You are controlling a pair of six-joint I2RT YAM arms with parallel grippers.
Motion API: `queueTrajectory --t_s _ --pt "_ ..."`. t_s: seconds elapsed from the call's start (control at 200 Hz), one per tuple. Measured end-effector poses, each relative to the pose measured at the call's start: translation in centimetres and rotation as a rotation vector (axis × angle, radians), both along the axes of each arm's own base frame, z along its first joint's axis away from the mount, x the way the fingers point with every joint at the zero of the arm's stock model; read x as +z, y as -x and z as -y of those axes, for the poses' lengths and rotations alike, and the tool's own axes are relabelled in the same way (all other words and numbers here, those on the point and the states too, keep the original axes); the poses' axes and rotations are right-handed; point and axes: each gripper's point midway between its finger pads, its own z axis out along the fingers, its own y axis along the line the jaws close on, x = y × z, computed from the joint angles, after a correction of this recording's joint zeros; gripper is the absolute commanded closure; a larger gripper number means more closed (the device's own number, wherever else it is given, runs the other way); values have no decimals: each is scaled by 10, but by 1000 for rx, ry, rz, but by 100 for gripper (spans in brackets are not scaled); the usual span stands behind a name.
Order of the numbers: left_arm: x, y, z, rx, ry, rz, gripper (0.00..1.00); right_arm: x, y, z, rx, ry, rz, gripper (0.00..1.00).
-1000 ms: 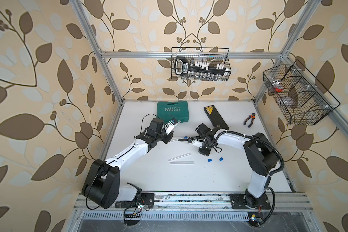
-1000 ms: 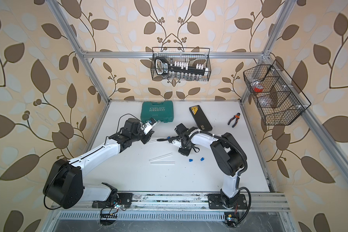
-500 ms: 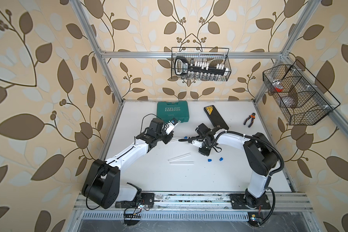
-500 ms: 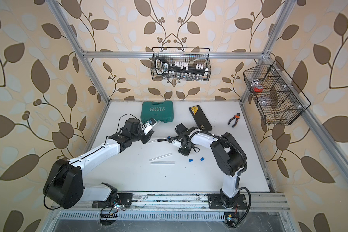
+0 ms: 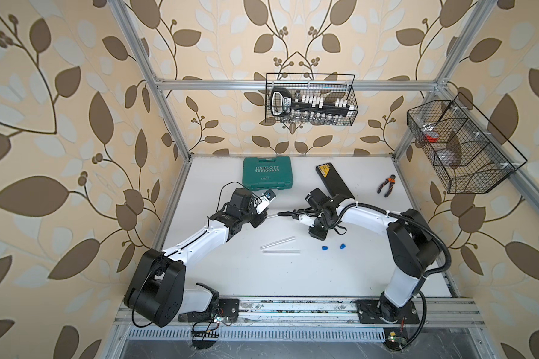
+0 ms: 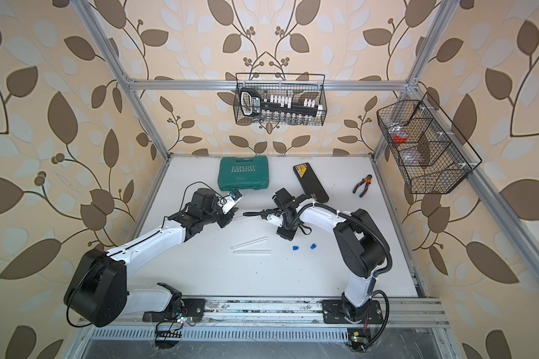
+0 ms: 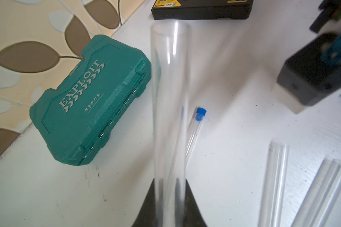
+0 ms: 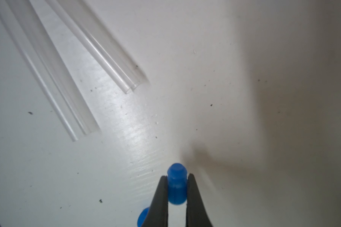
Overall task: Insert stoppers into test tubes
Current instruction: Pick up the stopper from the center of the board.
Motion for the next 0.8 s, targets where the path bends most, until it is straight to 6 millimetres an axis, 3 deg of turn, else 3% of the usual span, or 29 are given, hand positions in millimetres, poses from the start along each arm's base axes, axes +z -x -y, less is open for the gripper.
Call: queueTrajectory --t_s 0.255,0.375,0.48,0.8 --pt "15 23 12 -179 -8 96 100 96 8 -14 -46 -247 140 100" --pt "17 29 13 -250 -54 134 100 127 19 -17 -62 -343 164 100" --pt "15 37 16 -324 -105 178 100 136 28 -21 -69 -392 141 100" --pt "5 65 39 -577 -279 336 100 136 55 -42 -32 -447 34 100"
